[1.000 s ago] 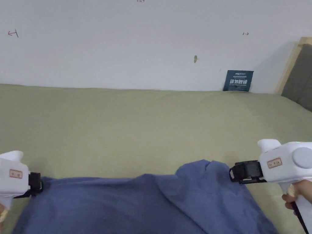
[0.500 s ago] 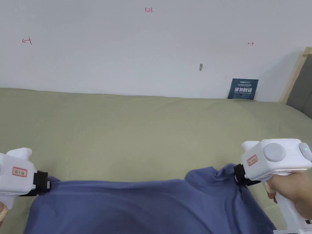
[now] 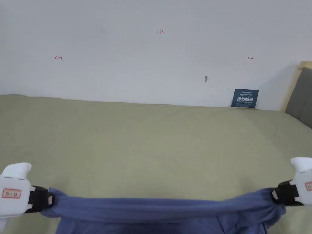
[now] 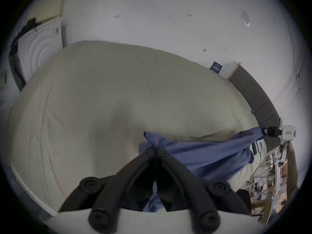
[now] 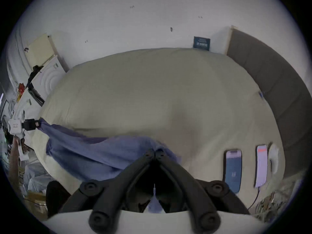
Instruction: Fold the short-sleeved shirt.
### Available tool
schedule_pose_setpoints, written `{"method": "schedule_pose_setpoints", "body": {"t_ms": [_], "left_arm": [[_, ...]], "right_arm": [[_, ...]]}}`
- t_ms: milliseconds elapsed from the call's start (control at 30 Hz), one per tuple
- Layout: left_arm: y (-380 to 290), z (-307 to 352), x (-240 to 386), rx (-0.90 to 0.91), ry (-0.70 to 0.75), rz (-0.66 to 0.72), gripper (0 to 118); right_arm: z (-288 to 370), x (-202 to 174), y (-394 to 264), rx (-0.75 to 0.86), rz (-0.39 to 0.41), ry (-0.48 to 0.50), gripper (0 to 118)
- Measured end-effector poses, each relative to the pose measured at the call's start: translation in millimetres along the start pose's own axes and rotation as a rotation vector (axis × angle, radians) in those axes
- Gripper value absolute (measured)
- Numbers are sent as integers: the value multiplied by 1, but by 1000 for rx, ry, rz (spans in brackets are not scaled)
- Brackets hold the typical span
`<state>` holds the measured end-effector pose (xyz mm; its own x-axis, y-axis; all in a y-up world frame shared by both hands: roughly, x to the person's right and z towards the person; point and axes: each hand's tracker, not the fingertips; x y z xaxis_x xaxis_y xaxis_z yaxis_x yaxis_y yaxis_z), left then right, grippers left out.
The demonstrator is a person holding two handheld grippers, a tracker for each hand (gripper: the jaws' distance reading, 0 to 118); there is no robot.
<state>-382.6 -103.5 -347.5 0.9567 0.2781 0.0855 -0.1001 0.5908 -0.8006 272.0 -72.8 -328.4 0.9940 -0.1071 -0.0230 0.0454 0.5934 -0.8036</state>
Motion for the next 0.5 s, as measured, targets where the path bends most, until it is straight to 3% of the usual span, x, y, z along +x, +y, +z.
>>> {"method": "schedule_pose_setpoints", "body": {"t_ms": [200, 400, 500], "left_arm": [[-68, 0, -30, -86, -18, 84, 2], [-118, -20, -41, -160, -30, 156, 2], [-129, -23, -46, -105, -57, 208, 2]], "right_arm": [[-3, 26, -81, -80, -89, 28, 0], [-41, 46, -129, -144, -165, -12, 0], [-51, 52, -137, -122, -212, -13, 0]]}}
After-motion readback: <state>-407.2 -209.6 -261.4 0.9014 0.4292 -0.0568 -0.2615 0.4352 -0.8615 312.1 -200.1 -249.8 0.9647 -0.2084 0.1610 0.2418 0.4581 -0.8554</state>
